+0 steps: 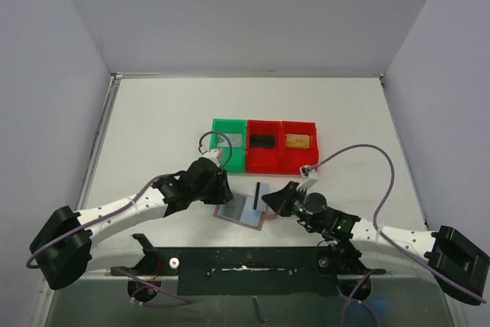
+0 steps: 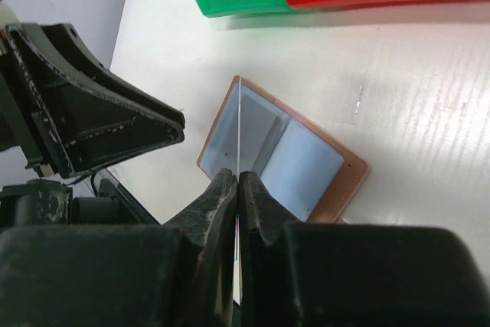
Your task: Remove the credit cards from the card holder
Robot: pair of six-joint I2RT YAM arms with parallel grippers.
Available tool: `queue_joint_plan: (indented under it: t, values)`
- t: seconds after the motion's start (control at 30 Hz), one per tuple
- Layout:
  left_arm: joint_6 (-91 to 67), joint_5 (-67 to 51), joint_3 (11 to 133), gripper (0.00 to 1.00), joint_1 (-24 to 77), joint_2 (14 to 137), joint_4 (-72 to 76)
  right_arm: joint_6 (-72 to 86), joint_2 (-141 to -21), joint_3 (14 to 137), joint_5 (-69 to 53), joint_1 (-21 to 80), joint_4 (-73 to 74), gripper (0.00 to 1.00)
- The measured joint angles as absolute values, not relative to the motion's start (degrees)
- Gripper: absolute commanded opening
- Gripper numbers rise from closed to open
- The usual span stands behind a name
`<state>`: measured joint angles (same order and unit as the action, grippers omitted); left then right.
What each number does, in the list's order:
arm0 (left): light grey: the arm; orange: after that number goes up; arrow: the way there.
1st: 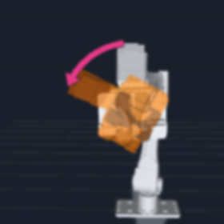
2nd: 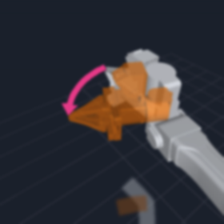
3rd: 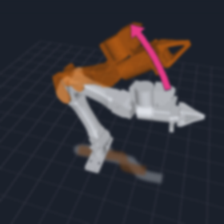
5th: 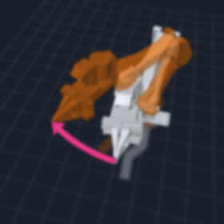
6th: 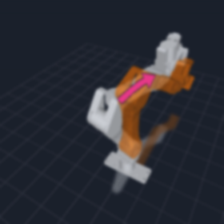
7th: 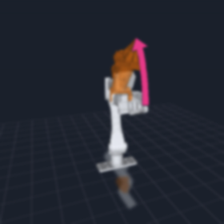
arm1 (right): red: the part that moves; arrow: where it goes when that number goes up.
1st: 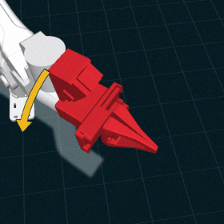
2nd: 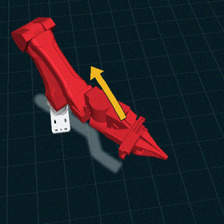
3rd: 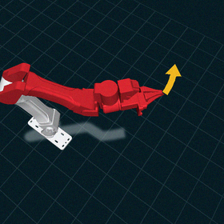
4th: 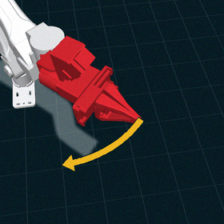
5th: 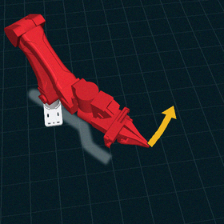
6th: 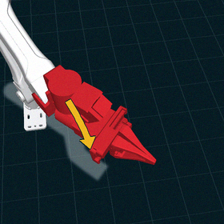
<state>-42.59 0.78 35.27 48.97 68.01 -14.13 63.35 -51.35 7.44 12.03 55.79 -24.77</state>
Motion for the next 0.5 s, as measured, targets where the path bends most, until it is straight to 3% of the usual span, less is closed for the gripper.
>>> queue_joint_plan:
  t: [0.5]
  values:
    - [-39.77,26.68,38.30,0.82,48.07,47.22,-26.48,32.25,-59.44,18.41,19.11,72.31,-27.53,0.00]
